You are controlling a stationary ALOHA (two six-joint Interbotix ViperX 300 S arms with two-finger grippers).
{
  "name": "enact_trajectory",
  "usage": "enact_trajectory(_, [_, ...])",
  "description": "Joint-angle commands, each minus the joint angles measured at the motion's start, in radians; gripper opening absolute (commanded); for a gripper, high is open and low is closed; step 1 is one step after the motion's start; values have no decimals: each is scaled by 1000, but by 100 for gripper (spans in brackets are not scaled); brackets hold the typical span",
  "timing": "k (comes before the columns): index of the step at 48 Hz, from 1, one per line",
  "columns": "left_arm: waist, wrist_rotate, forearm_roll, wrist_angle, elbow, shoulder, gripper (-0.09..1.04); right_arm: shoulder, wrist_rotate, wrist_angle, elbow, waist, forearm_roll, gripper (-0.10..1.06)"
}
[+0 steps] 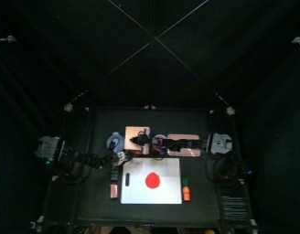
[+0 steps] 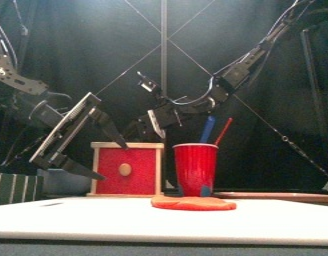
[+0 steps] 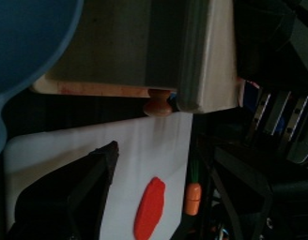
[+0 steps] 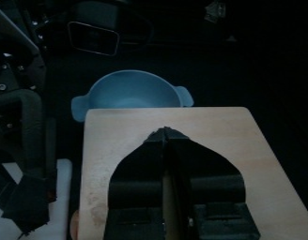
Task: Get the cutter from the drawer then cut the dough then place the extra dough in the bowl
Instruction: Open the drawer
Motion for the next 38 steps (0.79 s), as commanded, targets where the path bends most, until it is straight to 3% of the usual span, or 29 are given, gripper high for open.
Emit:
enact_trajectory(1, [34, 6, 21, -9, -37, 12, 99, -12, 2, 8, -12, 3, -2, 6])
enact_trajectory(21, [83, 9, 46, -14, -118, 120, 98, -12, 3, 9, -12, 12, -2, 6])
enact_trajectory(38, [83, 54, -21, -31, -95, 110, 94, -12, 3, 8, -14, 26, -2, 6])
